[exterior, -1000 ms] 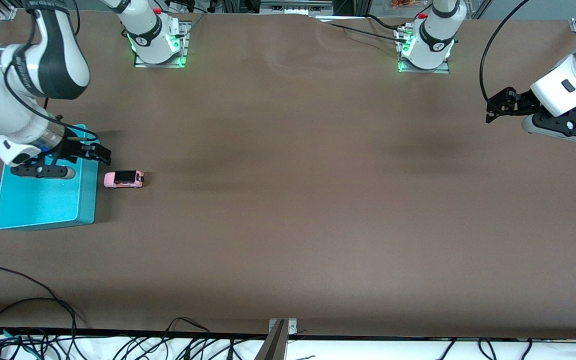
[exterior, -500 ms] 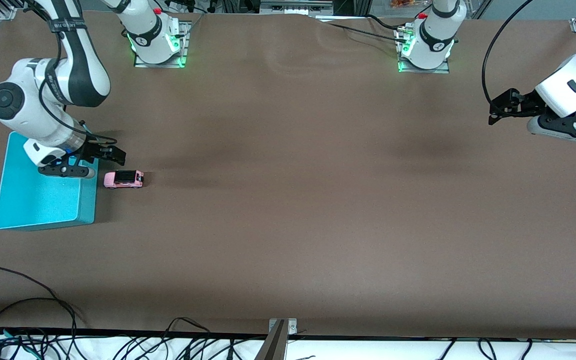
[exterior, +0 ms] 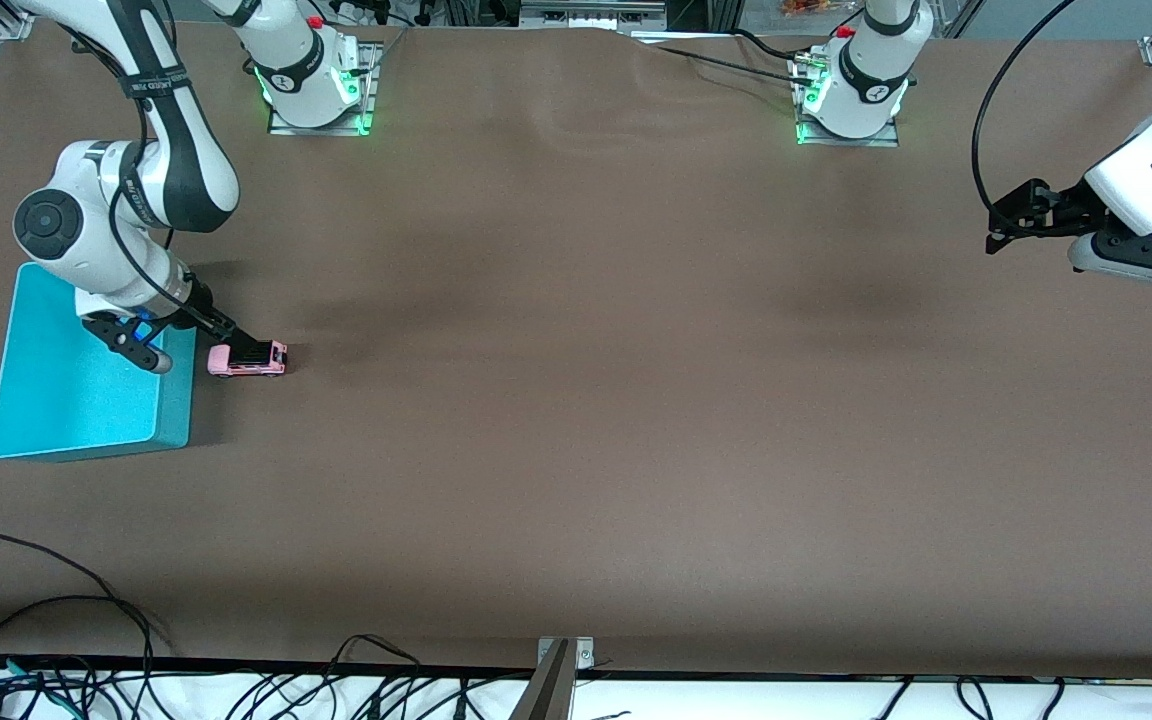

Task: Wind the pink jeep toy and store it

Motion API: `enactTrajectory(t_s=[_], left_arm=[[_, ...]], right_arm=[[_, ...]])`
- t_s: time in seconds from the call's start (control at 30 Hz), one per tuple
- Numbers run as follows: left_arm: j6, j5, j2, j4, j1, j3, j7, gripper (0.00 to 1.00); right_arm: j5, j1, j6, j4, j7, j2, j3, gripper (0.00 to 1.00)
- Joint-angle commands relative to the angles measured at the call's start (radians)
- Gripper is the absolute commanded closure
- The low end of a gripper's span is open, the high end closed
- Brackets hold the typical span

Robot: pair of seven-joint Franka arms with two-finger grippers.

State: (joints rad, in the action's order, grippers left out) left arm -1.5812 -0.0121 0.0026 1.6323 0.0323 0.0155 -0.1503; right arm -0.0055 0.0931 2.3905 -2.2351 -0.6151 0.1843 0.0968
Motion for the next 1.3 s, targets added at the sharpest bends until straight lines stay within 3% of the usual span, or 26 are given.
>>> enactTrajectory(t_s=[0.0,0.53,1.27], left_arm=[[0.026,-0.011,0.028,-0.042,0.003,0.0,0.008,0.0],[0.027,-0.012,0.03,-0.042,0.006,0.001,0.008,0.0],[0.027,-0.012,0.03,-0.042,0.005,0.001,0.008,0.0]], right_arm=[[-0.001,-0.006,0.05,-0.011,-0.196,0.017,-0.003,0.0],[-0.004,-0.015,0.159,-0.009,-0.583,0.104,-0.002,0.0],[-0.011,-0.016,0.213,0.009,-0.637,0.196,0.008,0.0]])
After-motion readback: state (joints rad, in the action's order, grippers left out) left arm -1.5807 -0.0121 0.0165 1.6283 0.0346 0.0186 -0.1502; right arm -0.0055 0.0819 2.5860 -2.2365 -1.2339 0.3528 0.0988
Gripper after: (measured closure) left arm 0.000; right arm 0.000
